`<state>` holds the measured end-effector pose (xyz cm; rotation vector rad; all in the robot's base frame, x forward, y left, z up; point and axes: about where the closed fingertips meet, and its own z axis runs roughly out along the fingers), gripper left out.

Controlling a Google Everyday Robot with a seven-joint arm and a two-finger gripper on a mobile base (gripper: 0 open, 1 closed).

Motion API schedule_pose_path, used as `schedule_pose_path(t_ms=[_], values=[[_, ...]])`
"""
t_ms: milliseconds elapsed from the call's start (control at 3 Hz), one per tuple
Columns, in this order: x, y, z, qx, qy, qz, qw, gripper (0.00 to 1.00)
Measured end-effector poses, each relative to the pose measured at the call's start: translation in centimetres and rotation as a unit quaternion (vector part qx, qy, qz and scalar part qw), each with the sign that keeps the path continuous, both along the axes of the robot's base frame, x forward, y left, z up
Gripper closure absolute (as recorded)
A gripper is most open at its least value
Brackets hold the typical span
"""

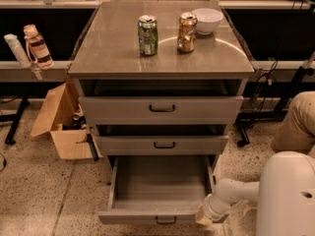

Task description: Close bottom drawer

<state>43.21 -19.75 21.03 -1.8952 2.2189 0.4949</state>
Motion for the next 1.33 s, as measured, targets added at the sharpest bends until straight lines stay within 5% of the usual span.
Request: schedule_pose_path(t_ms=[333, 1333], values=[[2.9, -0.1, -0.4, -0.017, 0.004, 0.003, 0.9998, 1.0], [4.3, -0.4, -0.5, -0.023, -0.012, 0.0, 0.9997, 1.0]])
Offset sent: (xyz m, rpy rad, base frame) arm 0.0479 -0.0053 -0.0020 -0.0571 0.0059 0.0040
